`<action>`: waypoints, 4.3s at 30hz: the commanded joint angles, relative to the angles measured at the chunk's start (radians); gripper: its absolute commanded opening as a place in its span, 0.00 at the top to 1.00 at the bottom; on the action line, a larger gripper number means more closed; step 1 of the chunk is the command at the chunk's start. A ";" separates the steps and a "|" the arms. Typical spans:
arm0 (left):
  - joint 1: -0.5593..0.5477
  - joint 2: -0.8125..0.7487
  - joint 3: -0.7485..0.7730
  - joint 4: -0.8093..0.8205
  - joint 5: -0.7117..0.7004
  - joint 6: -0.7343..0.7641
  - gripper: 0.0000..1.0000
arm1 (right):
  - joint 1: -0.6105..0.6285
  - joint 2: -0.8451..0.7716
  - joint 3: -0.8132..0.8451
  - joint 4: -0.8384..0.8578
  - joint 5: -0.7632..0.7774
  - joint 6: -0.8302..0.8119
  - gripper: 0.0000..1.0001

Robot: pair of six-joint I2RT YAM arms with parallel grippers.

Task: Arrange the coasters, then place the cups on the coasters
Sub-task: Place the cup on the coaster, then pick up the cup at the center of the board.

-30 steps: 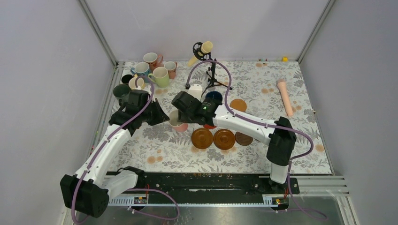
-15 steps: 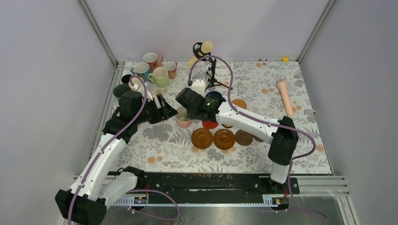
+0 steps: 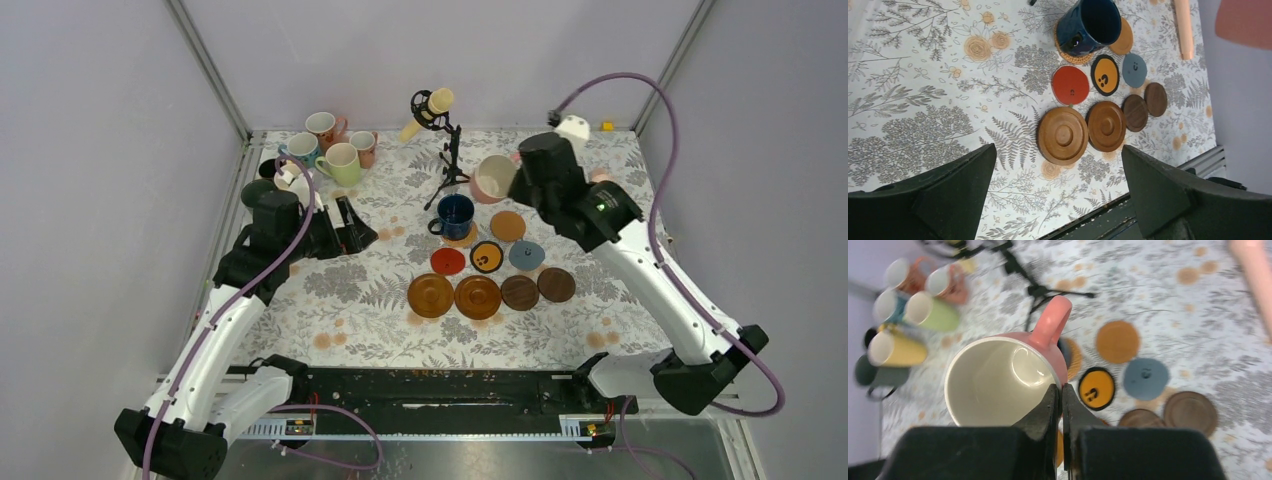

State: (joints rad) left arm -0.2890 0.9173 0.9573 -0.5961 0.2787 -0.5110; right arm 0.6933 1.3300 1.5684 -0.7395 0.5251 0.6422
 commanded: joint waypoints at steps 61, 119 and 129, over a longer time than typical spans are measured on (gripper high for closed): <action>-0.002 0.006 -0.028 0.027 0.004 0.083 0.01 | -0.399 0.477 -0.030 0.114 -0.181 0.057 1.00; 0.195 1.059 0.812 0.087 -0.514 -0.274 0.45 | -0.391 -0.494 -0.508 0.177 -0.679 -0.270 0.21; 0.213 1.148 0.863 0.126 -0.506 -0.306 0.48 | -0.390 -0.485 -0.501 0.177 -0.666 -0.263 0.22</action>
State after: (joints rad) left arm -0.0879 2.0335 1.7580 -0.5167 -0.2142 -0.7986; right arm 0.3000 0.8474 1.0237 -0.5598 -0.1253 0.3962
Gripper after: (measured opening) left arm 0.522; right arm 0.785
